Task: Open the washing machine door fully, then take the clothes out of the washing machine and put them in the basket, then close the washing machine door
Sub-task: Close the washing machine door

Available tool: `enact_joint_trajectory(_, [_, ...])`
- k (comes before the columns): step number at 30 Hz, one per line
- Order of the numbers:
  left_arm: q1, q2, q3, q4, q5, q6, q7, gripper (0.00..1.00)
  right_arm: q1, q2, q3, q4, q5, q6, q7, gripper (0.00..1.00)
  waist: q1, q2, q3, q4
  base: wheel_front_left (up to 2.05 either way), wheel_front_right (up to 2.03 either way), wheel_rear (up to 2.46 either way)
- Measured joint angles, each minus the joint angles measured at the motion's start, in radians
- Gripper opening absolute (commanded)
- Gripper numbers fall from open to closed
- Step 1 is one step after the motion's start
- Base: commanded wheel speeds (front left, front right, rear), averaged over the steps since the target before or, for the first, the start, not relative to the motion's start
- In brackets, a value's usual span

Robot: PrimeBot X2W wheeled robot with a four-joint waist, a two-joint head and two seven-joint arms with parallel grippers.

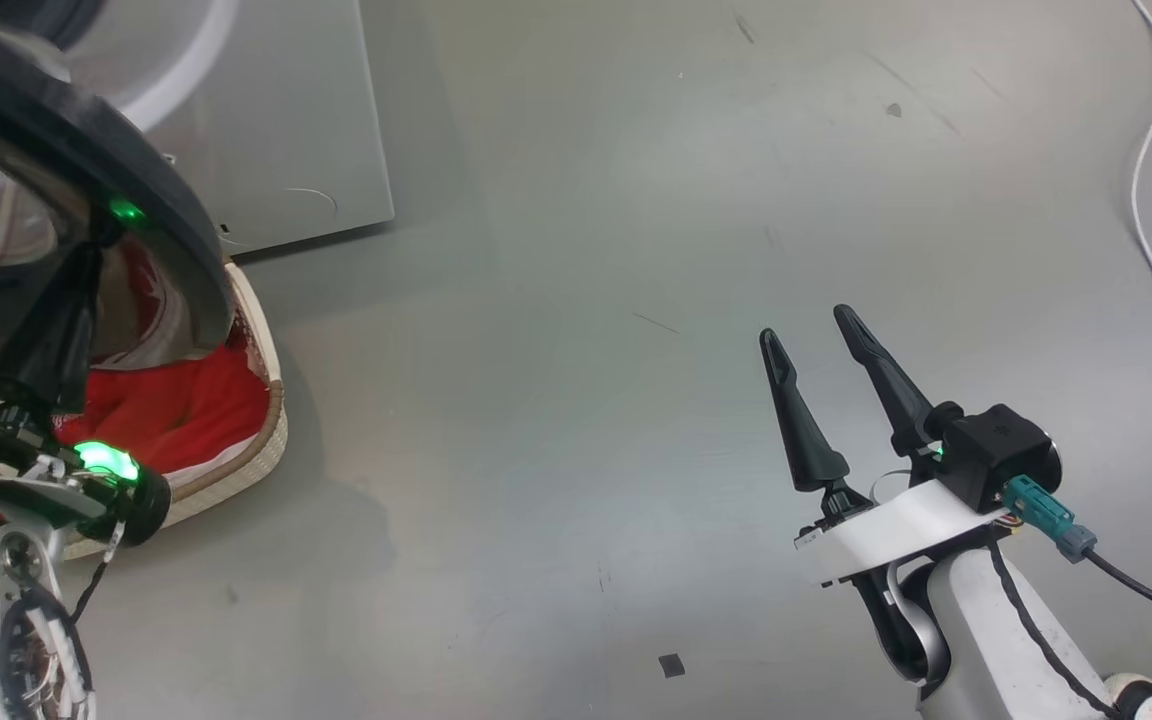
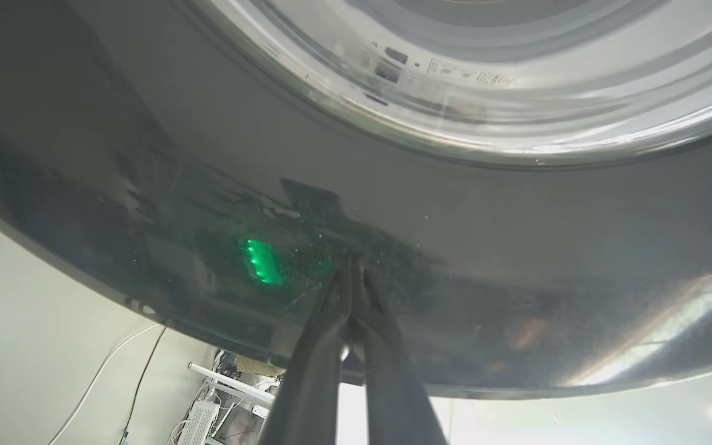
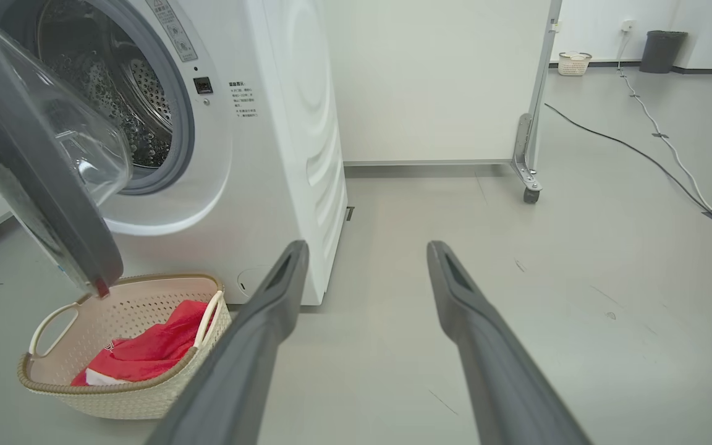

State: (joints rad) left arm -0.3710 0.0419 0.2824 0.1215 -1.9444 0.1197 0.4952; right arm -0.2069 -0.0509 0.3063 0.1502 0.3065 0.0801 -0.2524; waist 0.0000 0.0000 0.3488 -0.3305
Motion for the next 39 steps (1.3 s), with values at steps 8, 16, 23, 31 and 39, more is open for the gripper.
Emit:
enact_joint_trajectory(8, [-0.032,-0.006,-0.03,0.033,-0.015,0.0,-0.017,0.0,0.0,0.002,-0.019,-0.005,0.001,-0.017,0.0,1.0,0.0,0.0,-0.002,-0.026,0.0,0.0,0.0])
enact_joint_trajectory(16, [-0.034,-0.009,-0.067,0.075,-0.013,-0.024,-0.026,0.0,0.001,0.002,-0.046,-0.009,-0.011,-0.022,0.0,1.0,0.0,0.0,-0.024,0.003,0.0,0.0,0.0])
enact_joint_trajectory(23, [0.001,0.0,-0.131,0.105,0.078,-0.082,-0.013,0.0,0.002,0.002,-0.065,-0.012,-0.027,-0.021,0.0,1.0,0.0,0.0,-0.062,0.042,0.0,0.0,0.0])
enact_joint_trajectory(31, [0.135,0.147,-0.349,0.121,0.481,-0.2,-0.028,0.0,0.036,-0.005,-0.1,-0.012,-0.041,-0.021,0.0,1.0,0.0,0.0,-0.12,0.1,0.0,0.0,0.0])
enact_joint_trajectory(39, [0.172,0.221,-0.421,0.096,0.816,-0.232,-0.211,0.0,0.07,-0.024,-0.127,-0.015,-0.051,-0.021,0.0,1.0,0.0,0.0,-0.173,0.179,0.0,0.0,0.0])
